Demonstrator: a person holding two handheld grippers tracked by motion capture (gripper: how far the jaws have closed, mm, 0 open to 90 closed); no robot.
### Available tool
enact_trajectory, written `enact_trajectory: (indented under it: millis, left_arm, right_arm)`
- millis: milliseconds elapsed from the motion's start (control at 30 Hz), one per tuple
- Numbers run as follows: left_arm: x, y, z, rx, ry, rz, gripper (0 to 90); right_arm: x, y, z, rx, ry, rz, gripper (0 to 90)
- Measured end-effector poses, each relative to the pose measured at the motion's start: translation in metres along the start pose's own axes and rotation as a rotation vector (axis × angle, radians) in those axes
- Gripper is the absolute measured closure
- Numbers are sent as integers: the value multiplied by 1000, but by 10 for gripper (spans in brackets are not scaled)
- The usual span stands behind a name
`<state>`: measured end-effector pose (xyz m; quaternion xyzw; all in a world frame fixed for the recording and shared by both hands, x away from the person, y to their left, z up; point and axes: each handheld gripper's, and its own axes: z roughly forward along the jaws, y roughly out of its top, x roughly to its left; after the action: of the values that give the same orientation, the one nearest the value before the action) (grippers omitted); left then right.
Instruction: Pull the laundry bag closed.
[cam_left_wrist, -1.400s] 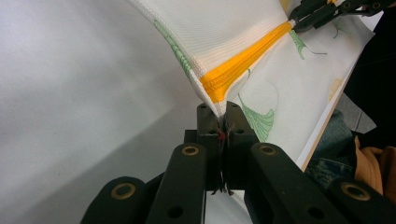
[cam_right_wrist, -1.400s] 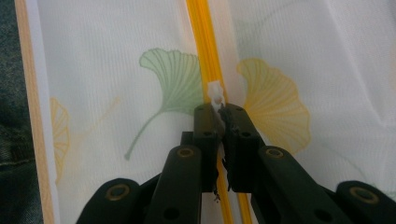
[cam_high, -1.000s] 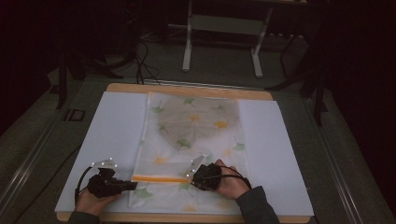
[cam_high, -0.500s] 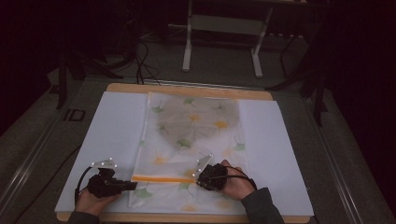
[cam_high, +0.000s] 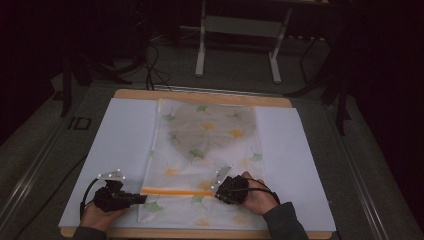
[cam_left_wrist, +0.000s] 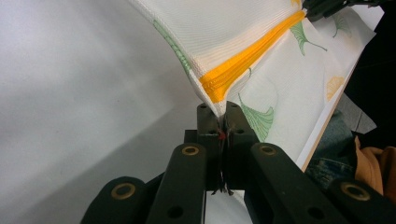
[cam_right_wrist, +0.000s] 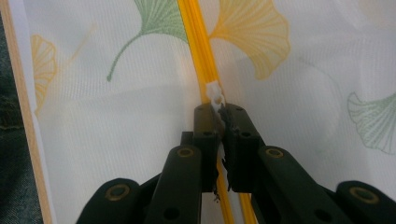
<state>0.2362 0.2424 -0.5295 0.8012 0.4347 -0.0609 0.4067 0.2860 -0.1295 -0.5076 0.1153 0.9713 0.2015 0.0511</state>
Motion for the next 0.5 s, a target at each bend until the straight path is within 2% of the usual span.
enact_trajectory:
  millis: [500]
  left_arm:
    - [0, 0, 0, 0, 3, 1, 882]
  right_arm:
    - [-3, -11, -5, 4, -14, 18, 845]
